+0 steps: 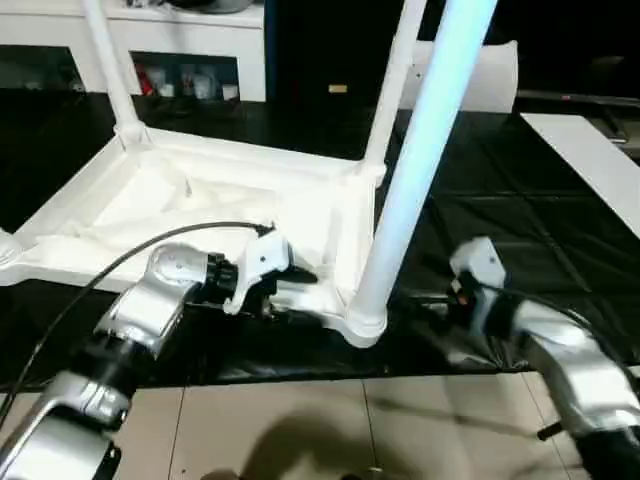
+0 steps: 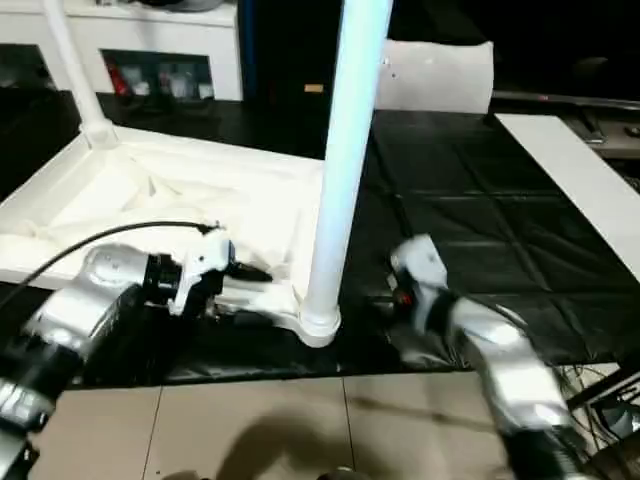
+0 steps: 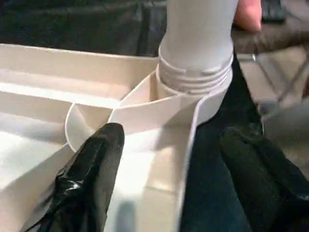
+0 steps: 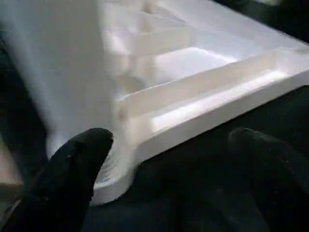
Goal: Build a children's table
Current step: Rotate table base
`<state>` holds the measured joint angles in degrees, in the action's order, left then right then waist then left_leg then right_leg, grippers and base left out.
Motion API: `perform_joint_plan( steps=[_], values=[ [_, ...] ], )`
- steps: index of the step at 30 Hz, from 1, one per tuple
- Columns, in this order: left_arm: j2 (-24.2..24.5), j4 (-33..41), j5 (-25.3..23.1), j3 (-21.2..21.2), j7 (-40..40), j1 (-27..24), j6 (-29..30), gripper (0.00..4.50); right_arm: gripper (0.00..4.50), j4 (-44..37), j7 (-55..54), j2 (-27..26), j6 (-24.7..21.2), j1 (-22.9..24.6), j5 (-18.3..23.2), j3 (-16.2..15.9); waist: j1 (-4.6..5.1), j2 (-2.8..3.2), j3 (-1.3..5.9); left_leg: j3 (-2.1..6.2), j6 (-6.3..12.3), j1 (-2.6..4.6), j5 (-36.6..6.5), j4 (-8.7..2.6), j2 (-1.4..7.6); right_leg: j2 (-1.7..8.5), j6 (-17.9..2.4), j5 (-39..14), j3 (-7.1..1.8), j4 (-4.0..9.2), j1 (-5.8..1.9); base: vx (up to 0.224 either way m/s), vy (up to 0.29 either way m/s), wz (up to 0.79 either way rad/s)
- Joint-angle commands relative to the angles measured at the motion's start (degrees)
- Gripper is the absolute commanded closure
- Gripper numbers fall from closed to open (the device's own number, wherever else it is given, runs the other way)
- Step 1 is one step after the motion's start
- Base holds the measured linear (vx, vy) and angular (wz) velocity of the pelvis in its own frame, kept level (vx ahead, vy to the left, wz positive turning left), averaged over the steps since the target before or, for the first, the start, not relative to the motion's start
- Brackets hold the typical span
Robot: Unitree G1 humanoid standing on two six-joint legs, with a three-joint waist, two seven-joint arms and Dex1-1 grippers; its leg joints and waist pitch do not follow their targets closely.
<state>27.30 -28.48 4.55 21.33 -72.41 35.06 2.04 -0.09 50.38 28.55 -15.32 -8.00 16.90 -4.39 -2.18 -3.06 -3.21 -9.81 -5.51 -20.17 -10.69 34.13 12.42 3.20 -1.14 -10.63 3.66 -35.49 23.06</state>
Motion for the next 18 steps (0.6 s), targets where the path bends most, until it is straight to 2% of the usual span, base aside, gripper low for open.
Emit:
perform_joint_plan(
  steps=[1,2,3,4,5,6,10,14,16,18],
  values=[
    [-0.2,-2.0,-1.7,1.7,-1.3,2.0,-2.0,1.37,0.00,-5.3,2.4,1.5,-3.1,1.5,3.1,-0.1,-0.33,0.49,3.60,0.05,2.03,-0.04,-12.8,-3.94,0.66,3.74,-8.0,-15.7,-2.85,5.13,-3.26,0.000,0.000,0.00],
    [-0.3,-2.6,-1.8,1.9,-1.8,2.3,-2.3,1.50,0.00,-6.5,2.7,1.8,-3.7,2.0,3.7,-0.1,-0.29,0.36,3.59,0.00,2.17,-0.10,-12.5,-3.90,0.56,3.70,-8.0,-15.8,-2.82,5.21,-3.30,0.000,0.000,0.00],
    [-0.4,-3.2,-2.0,2.0,-2.0,2.6,-2.6,1.50,0.00,-7.7,3.0,2.2,-4.4,2.6,4.3,-0.1,-0.26,0.61,3.64,0.12,1.90,-0.15,-12.4,-3.97,0.69,3.89,-8.3,-15.9,-2.75,5.03,-3.27,0.000,0.000,0.00],
    [-0.9,-5.2,-2.5,2.4,-3.1,3.7,-3.7,1.61,0.00,-10.3,3.8,3.0,-6.0,3.9,5.7,-0.3,-0.25,0.56,3.56,0.06,1.96,-0.14,-12.4,-3.95,0.64,3.81,-8.2,-16.3,-2.73,5.28,-3.20,0.000,0.000,0.00],
    [-1.0,-5.7,-2.6,2.5,-3.3,3.9,-4.0,1.73,0.00,-10.8,3.9,3.1,-6.3,4.1,6.0,-0.3,-0.46,0.48,3.58,-0.01,2.10,0.15,-12.5,-3.86,0.69,3.79,-8.1,-16.2,-2.83,5.30,-3.07,0.000,0.000,0.00],
    [-1.0,-5.7,-2.6,2.5,-3.3,3.9,-4.0,1.80,0.00,-10.8,3.9,3.1,-6.3,4.1,6.0,-0.3,-0.42,0.48,3.65,0.08,2.06,-0.09,-12.2,-3.92,0.69,3.88,-8.4,-15.8,-2.76,5.12,-3.23,0.000,0.000,0.00],
    [-1.9,-9.0,-3.7,2.8,-4.5,5.4,-6.0,2.16,0.00,-13.2,4.4,4.0,-8.5,5.1,6.7,-0.4,-0.61,0.51,3.53,0.04,1.63,0.06,-12.7,-3.91,0.68,3.91,-8.2,-17.4,-2.73,5.39,-3.07,0.000,0.000,0.00],
    [-2.1,-11.6,-5.0,3.3,-4.3,6.5,-7.6,2.36,0.00,-14.6,4.7,4.7,-9.9,5.6,7.5,-0.6,-1.12,0.46,3.62,0.05,1.67,0.17,-12.5,-3.89,0.73,3.98,-8.0,-16.8,-2.77,5.32,-3.08,0.000,0.000,0.00],
    [-2.3,-12.9,-5.3,3.3,-4.7,7.0,-8.1,2.62,0.00,-15.6,5.3,5.2,-10.9,6.0,8.0,-1.1,-1.42,0.46,3.61,0.06,1.62,0.12,-12.1,-3.92,0.80,4.08,-8.4,-15.7,-2.77,5.23,-3.15,0.000,0.000,0.00],
    [-2.4,-13.3,-5.3,3.3,-4.8,7.2,-8.3,2.68,0.00,-15.9,5.6,5.6,-11.1,6.3,7.8,-1.6,-1.46,0.28,3.61,0.05,1.61,0.08,-11.9,-3.93,0.79,4.06,-8.4,-15.4,-2.77,5.15,-3.19,0.000,0.000,0.00]
  ],
)
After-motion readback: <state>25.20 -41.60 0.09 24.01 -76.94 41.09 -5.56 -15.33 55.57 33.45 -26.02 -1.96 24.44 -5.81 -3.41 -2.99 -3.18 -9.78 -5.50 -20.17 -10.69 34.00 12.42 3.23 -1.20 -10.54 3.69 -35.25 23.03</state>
